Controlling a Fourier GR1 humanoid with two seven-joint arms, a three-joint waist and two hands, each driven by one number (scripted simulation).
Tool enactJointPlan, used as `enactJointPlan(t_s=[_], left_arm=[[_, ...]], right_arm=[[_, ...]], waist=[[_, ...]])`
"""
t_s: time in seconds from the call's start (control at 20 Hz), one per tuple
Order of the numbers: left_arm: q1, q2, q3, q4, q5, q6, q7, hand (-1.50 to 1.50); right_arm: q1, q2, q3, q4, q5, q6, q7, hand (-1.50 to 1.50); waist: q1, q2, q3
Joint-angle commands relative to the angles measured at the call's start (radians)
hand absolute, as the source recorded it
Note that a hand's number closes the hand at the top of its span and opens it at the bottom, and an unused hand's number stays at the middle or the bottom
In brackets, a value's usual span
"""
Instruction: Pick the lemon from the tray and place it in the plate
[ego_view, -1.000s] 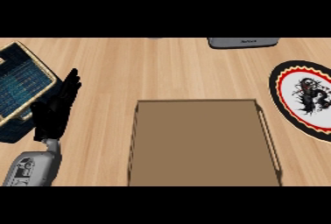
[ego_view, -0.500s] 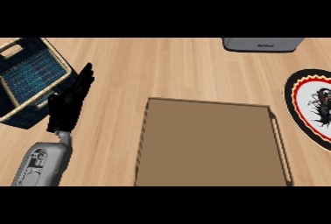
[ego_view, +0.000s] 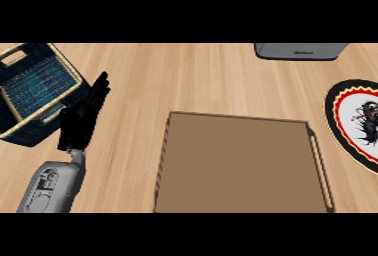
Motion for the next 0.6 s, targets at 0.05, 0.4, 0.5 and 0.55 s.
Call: enactJointPlan(t_s=[0.05,0.4,0.5,0.55], left_arm=[[0.026,0.011,0.012,-0.021,0.014,-0.022,0.001,0.00],[-0.005,0.001,0.010,-0.011,-0.005,-0.012,0.027,0.00],[0.021,-0.008,0.000,-0.012,-0.010,-0.018,-0.016,0.00],[-0.013,-0.020,-0.004,-0.043,-0.014,0.002,0.036,0.00]], right_arm=[[-0.066,0.084,0.099,0.087,0.145,-0.148,0.058,1.50],[-0.149,0.196,0.063,0.296,0.112,-0.069,0.094,-1.50],[-0.183,0.235,0.059,0.330,0.120,-0.111,0.100,-1.50],[-0.216,0.242,0.053,0.333,0.111,-0.086,0.106,-1.50]], waist=[[0.005,0.000,0.000],[-0.002,0.001,0.001],[0.001,0.003,0.001],[0.002,0.002,0.001]])
